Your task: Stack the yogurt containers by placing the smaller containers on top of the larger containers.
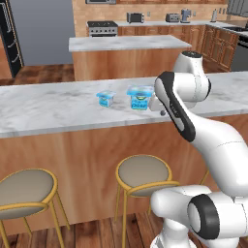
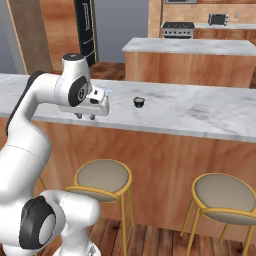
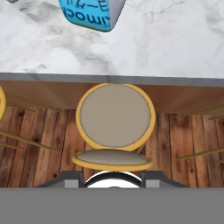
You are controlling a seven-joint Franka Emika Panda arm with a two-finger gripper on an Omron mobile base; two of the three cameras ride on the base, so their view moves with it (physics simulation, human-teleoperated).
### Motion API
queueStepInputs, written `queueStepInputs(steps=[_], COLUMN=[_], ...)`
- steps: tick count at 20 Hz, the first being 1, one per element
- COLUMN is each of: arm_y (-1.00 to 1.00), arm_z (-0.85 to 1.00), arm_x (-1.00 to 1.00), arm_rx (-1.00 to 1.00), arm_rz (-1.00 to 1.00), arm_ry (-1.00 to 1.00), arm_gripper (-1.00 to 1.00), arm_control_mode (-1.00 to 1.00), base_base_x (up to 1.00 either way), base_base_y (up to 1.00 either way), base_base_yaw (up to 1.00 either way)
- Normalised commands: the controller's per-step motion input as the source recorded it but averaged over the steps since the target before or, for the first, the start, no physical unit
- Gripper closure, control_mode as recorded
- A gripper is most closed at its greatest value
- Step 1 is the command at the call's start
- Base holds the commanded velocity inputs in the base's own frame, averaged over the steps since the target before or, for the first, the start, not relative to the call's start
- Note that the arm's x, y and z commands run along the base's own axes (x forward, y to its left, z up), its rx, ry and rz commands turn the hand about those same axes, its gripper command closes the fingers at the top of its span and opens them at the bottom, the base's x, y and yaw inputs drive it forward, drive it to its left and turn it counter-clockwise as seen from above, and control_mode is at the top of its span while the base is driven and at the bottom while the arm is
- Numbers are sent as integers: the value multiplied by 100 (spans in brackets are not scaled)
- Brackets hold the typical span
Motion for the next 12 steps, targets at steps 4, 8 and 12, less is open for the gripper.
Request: queueStepInputs(steps=[4, 8, 12], arm_y=[0, 0, 0], arm_z=[4, 17, 26], arm_x=[-1, 0, -2], arm_rx=[0, 0, 0], arm_rz=[0, 0, 2], arm_ry=[0, -1, -3], arm_gripper=[-100, -100, -100], arm_control_mode=[-100, -100, -100], base_base_x=[0, 0, 0], base_base_y=[0, 0, 0], base_base_yaw=[0, 0, 0])
